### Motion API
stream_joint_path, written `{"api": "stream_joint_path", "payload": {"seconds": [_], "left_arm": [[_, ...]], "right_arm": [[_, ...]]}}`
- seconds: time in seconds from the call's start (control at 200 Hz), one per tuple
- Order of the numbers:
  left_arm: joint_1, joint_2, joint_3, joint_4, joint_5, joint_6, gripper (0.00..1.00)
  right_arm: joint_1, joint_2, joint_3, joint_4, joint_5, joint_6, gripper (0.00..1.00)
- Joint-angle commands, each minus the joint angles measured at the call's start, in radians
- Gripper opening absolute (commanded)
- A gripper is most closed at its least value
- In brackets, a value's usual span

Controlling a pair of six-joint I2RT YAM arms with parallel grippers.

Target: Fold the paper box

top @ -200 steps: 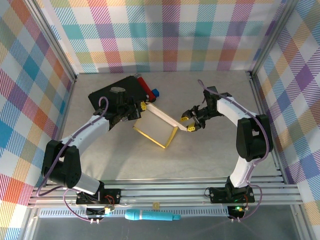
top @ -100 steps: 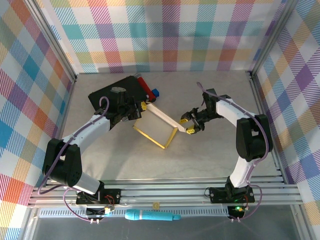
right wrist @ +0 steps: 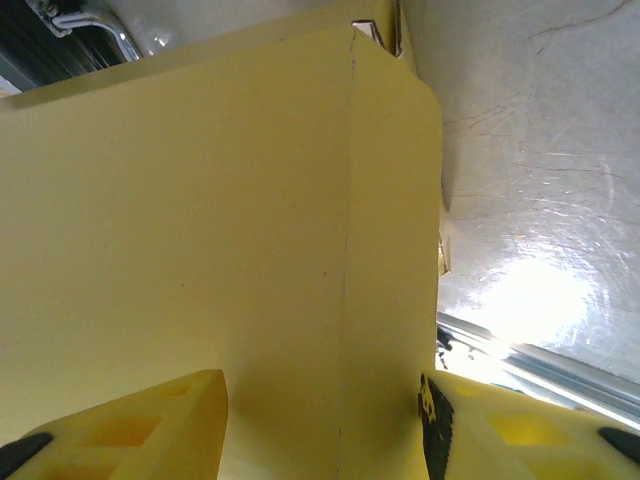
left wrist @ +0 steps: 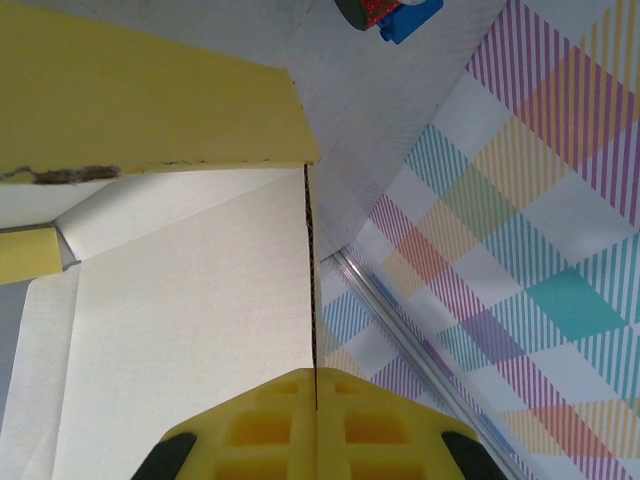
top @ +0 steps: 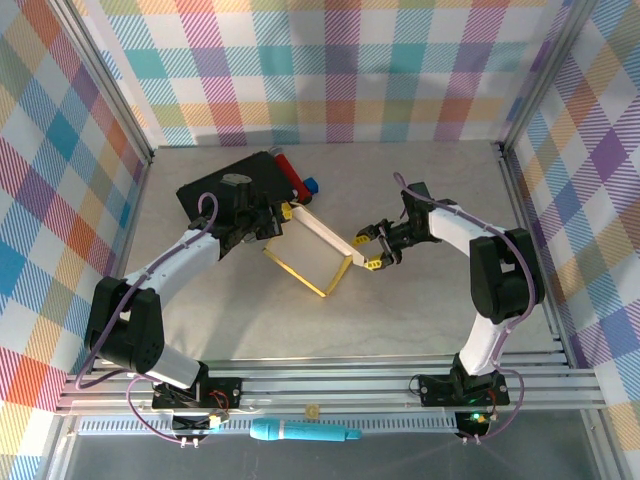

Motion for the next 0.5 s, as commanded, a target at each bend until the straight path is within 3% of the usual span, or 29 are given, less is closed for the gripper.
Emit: {"api": "stream_joint_path", "payload": {"seconds": [0.0,0.495], "left_arm": [[-0.01,-0.017,0.01,0.017,0.006,-0.009,0.0],[-0.015,-0.029,0.007,0.013,0.001,-0.012,0.0]], "right_arm": [[0.011,-0.029,-0.013,0.07,-0.032,0.082,0.53],[0.012,-0.032,-0.026,0.159,-0.012,0.209,0.44]]}}
